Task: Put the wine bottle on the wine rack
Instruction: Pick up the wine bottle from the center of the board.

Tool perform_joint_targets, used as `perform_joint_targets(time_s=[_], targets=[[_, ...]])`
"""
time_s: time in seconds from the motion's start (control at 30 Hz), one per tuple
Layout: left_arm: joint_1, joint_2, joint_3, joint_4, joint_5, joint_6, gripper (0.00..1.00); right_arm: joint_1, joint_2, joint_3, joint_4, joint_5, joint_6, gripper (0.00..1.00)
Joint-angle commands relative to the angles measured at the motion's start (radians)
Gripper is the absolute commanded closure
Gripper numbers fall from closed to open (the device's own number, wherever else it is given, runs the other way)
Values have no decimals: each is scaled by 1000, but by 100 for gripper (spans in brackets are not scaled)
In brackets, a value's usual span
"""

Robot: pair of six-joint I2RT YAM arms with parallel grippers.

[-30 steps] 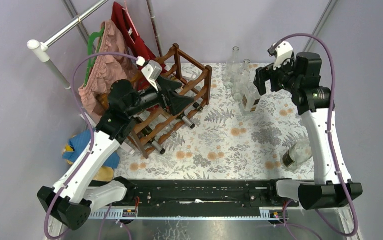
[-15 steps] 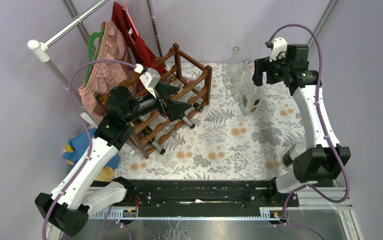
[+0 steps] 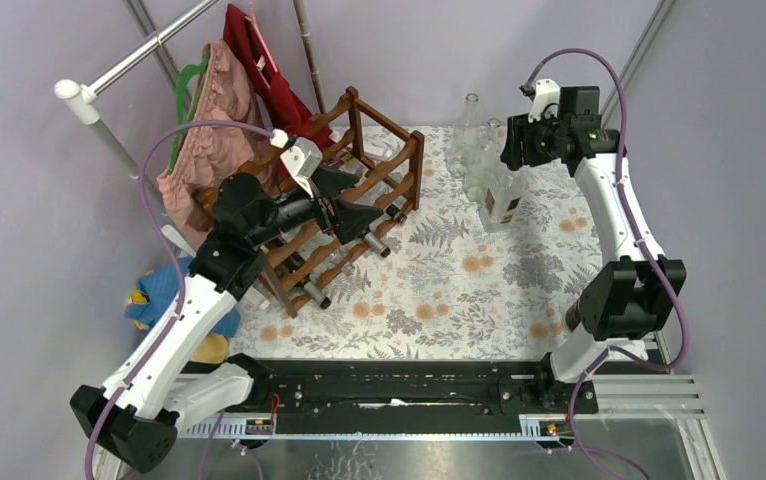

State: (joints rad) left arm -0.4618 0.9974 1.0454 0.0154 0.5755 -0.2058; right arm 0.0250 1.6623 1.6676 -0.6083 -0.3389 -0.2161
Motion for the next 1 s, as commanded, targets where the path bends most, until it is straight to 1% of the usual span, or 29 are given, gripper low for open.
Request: perform_joint_targets(time_s=[0.0,0.2,0.3,0.4,0.43,0.47,0.57,0.63,0.67,0.73,0.83,0.97], targets=[[9,-11,-13,57,-5,20,1,-4,10,55,6,-36,18,40],[9,-3,-15,60,3,17,1,-4,28,57,-7,-38,13,47],[9,2,-15,61,6,16,1,-3,25,50,-8,-34,5,48],[10,5,-14,61,10,14,1,0,20,43,-11,-20,-8,54],[10,7,-14,62,10,14,1,2,20,42,-15,-10,-14,58],[9,7,-14,60,11,14,1,4,17,42,-17,-4,-19,65],[10,11,-15,60,12,14,1,6,-8,34,-16,6,-28,90],[9,17,-16,62,18,13,1,6,-40,27,-12,13,-24,98],[9,20,-18,67,25,14,1,6,-59,23,-11,14,-17,100],[10,31,-25,83,64,13,1,6,-103,15,-20,-9,5,100],[7,46,-33,116,125,-7,1,6,-169,-9,-48,-92,54,100],[-22,48,-52,145,134,4,1,6,-256,-97,-44,-211,126,100]])
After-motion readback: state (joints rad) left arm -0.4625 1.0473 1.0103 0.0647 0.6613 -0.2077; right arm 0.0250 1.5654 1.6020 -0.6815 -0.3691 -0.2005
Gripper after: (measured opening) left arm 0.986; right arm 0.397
